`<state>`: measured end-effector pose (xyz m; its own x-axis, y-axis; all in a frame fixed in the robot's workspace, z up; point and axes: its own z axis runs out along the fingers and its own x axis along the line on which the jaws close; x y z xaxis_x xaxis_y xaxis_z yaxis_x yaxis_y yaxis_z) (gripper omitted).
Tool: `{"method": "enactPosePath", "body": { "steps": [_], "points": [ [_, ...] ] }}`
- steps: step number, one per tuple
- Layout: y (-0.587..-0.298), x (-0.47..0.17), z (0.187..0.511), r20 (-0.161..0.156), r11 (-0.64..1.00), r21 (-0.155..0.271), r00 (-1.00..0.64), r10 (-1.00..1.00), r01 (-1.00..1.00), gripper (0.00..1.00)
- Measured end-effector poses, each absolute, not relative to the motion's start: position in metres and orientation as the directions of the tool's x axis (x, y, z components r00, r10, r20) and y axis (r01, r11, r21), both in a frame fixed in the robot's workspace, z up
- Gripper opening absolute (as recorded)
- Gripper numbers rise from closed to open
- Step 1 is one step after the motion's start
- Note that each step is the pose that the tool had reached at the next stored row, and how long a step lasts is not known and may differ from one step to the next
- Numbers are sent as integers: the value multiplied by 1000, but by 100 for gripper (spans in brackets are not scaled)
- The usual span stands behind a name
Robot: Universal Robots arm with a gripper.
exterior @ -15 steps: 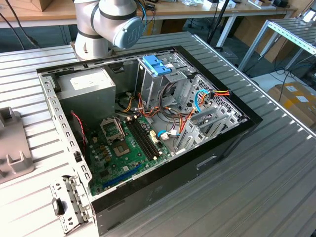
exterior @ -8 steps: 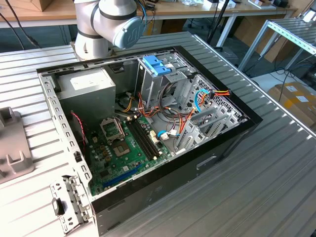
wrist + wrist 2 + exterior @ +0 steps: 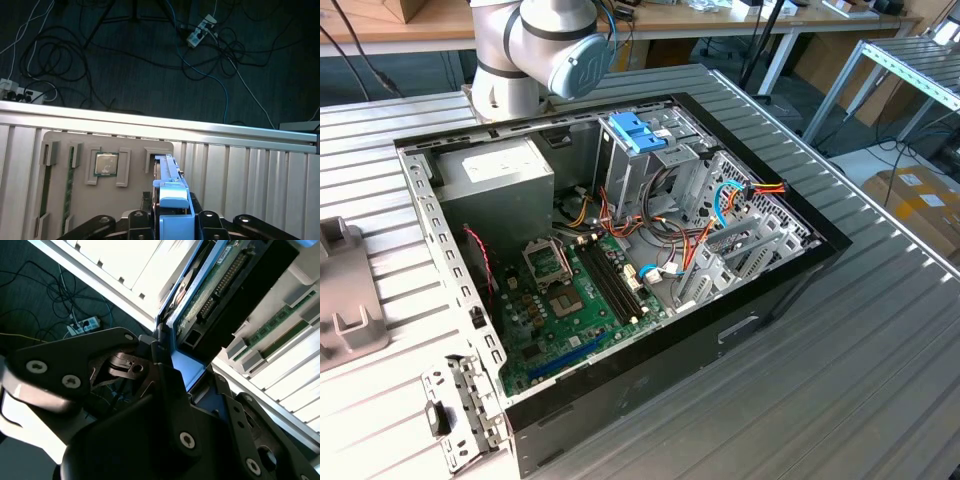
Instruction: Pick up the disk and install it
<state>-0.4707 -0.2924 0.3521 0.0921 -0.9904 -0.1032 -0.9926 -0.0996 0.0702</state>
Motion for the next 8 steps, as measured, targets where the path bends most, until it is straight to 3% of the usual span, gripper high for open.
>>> {"method": "enactPosePath", "body": {
  "steps": [8],
  "points": [
    [-292,-471,356,-103,-100,70,92,-990,-993,37]
  ]
}}
